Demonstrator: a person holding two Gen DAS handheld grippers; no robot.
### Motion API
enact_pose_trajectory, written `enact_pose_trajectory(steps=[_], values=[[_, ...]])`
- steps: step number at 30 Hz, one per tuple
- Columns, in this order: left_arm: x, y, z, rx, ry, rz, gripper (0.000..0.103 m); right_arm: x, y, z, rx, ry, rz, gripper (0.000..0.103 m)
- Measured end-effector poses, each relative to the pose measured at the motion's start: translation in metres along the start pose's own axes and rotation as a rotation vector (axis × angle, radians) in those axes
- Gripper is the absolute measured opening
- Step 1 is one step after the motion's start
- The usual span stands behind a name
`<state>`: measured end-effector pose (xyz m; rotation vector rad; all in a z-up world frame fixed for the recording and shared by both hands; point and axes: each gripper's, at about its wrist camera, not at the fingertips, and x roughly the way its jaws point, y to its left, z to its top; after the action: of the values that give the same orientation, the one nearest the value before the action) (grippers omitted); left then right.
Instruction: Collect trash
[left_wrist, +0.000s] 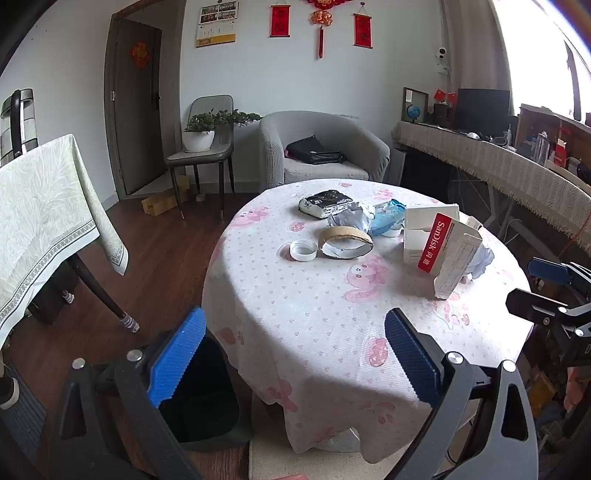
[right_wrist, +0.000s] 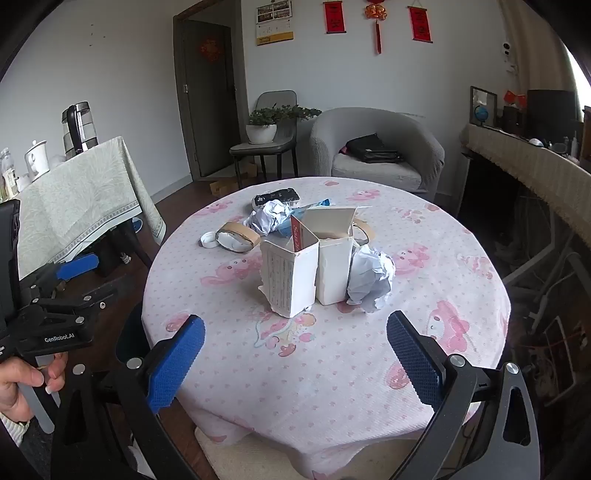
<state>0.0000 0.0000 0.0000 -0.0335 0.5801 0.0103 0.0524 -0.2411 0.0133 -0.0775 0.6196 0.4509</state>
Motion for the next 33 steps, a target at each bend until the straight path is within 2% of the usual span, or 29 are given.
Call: enact_pose_trajectory(steps=[11,17,33], values=[[0.002,0.003,0.0,-0.031,0.01,-0.016,0.099,0.0,0.0,0.0,0.004,0.0,0.005,0.1],[-0.002,0.006,0.002,-0.031,-0.008,0.01,0.099,0.0,0.0,0.0,0.003,0.0,0.005,0.1],[-0.001,0.011,0.003,-0.053,-0.004,0.001,0.099,0.0,0.001,0.0,0.003,-0.001,0.005,0.1]])
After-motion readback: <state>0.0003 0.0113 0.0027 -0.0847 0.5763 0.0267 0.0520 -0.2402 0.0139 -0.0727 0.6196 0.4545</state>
